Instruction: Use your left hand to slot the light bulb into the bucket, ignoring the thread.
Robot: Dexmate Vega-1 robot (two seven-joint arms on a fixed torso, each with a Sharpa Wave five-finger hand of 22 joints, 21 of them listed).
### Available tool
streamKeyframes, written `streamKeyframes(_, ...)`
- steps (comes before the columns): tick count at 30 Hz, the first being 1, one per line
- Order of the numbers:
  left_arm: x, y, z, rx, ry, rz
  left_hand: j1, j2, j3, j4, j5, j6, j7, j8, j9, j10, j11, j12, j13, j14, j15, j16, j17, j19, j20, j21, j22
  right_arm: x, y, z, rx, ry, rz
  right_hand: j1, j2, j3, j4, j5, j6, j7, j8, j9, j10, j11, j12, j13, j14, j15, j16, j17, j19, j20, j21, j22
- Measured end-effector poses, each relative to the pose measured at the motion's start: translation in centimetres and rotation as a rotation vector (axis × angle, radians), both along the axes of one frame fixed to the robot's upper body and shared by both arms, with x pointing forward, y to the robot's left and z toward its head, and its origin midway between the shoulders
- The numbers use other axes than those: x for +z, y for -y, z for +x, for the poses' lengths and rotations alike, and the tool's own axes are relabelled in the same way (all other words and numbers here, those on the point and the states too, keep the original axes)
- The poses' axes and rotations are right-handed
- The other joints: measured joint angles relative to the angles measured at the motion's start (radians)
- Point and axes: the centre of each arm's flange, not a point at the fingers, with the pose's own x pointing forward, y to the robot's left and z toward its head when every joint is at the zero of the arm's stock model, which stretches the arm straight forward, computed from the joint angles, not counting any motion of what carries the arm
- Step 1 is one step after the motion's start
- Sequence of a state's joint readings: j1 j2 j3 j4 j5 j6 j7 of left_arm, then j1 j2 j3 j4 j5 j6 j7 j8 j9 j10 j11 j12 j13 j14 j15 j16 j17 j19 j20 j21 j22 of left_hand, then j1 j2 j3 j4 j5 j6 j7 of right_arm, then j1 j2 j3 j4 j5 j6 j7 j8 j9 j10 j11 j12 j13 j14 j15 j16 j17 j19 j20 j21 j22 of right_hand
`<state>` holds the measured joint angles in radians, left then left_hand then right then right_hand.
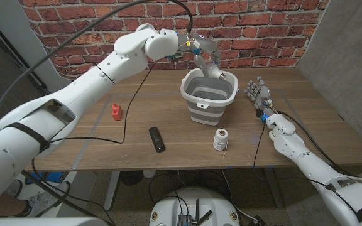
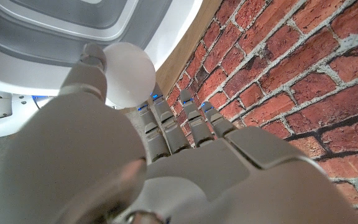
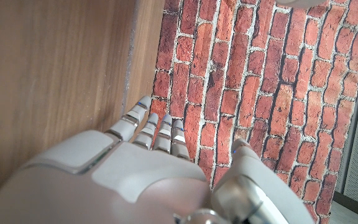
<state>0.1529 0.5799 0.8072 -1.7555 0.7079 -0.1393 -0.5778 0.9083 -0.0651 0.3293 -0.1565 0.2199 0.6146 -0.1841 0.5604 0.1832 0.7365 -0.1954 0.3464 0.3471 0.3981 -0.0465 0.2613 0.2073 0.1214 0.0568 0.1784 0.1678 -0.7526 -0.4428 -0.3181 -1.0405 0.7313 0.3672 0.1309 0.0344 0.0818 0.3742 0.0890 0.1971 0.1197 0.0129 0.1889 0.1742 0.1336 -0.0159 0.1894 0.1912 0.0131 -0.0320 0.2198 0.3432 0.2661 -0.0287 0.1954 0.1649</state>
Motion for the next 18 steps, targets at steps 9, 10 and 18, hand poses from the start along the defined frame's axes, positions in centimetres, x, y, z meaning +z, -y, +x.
streamKeyframes(9, -1.2, 0.2, 1.3, 0.013, -0.055, 0.003, 0.0, 0.0, -0.003, -0.003, 0.0, 0.0, 0.0, -0.011, 0.0, 0.0, 0.0, -0.004, 0.001, 0.0, 0.0, -0.008, 0.0, -0.005, -0.005, 0.0, 0.0, -0.1, 0.1, 0.1, -0.003, -0.004, 0.001, 0.0, 0.0, -0.002, 0.002, 0.0, 0.0, 0.0, 0.0, 0.0, 0.0, 0.0, 0.0, 0.0, 0.0, 0.0, 0.0, 0.0, 0.0, 0.0, 0.0, 0.0)
streamKeyframes(10, -1.4, 0.2, 1.5, 0.015, -0.059, 0.003, 0.0, 0.0, -0.003, -0.003, 0.0, 0.0, 0.0, -0.012, 0.0, 0.0, 0.0, -0.004, 0.001, -0.004, 0.004, -0.008, 0.0, -0.005, -0.005, 0.0, 0.0, -0.1, 0.2, 0.1, -0.004, -0.004, 0.001, 0.0, 0.0, -0.003, 0.003, 0.0, 0.002, 0.002, 0.0, 0.0, 0.0, 0.0, 0.0, 0.0, 0.0, 0.0, 0.0, 0.0, 0.0, 0.0, 0.0, 0.0)
streamKeyframes(18, -2.4, 0.4, 2.4, 0.026, -0.078, 0.014, 0.0, 0.0, -0.007, 0.002, 0.0, 0.012, -0.001, -0.023, 0.0, -0.005, -0.005, -0.008, 0.057, -0.022, 0.0, -0.015, -0.003, -0.01, -0.01, 0.0, 0.0, -0.1, 0.3, 0.2, -0.005, -0.006, 0.002, 0.0, 0.0, -0.004, 0.004, 0.0, 0.003, 0.003, 0.0, 0.0, 0.0, 0.0, 0.0, 0.0, 0.0, 0.0, 0.0, 0.0, 0.005, 0.005, 0.0, 0.0)
